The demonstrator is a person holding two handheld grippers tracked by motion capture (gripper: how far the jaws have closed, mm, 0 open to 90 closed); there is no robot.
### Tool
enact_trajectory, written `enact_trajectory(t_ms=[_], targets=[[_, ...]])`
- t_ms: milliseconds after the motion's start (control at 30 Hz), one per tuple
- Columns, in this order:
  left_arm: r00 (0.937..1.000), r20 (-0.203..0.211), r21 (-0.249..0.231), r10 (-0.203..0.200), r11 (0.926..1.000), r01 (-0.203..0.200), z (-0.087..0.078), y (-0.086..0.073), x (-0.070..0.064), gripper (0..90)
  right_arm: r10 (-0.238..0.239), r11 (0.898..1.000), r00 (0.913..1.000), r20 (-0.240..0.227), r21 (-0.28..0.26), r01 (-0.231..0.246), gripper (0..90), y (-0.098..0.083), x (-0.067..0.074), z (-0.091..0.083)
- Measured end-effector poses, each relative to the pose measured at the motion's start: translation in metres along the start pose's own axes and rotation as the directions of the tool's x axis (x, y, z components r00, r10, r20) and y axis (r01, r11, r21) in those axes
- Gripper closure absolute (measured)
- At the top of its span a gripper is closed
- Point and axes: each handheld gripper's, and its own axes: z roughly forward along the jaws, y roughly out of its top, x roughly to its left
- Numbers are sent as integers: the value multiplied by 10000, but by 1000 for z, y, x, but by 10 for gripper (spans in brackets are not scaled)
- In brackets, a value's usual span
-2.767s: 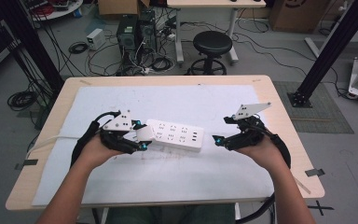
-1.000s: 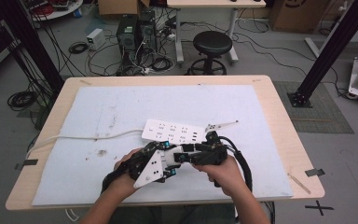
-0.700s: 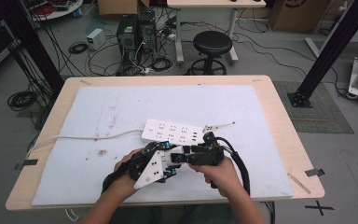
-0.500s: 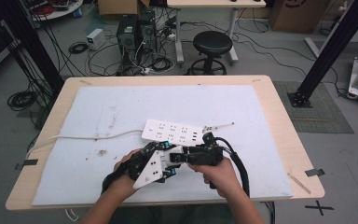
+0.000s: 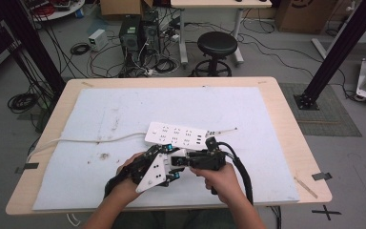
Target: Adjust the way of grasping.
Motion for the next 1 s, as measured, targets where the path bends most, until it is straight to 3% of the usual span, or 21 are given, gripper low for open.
enact_trajectory(t_ms=[167, 333, 500, 700, 900, 933, 1000], targets=[[10000, -39, 20, 82, 10000, -82, 0, 0, 0, 423, 285, 9996, 9996, -25, 38, -285, 612, 0, -1, 0], [9998, 35, 25, -184, 9998, 184, 2, -1, 1, 415, 316, 9995, 9995, 14, 46, -316, 629, 0, 0, 0], [9996, -215, 88, -192, 9998, 193, 2, 0, 3, 254, 323, 9995, 9994, 119, -31, -323, 631, 1, -1, -3], [9988, -124, 173, -482, 9987, 484, -3, -2, 8, 222, 176, 9987, 9991, 380, -482, -158, 631, 5, 0, -15], [9965, -108, 636, -831, 9945, 836, -13, -7, 22, 215, 2, 9980, 9960, 889, -630, 55, 631, 10, 1, -30], [9917, -56, 903, -1281, 9876, 1281, -20, -8, 35, 207, -230, 9974, 9912, 1306, -642, 316, 631, 14, 2, -39], [9908, -38, 1180, -1350, 9839, 1345, -26, -8, 43, 207, -293, 9975, 9883, 1494, -586, 384, 631, 17, 4, -45]])
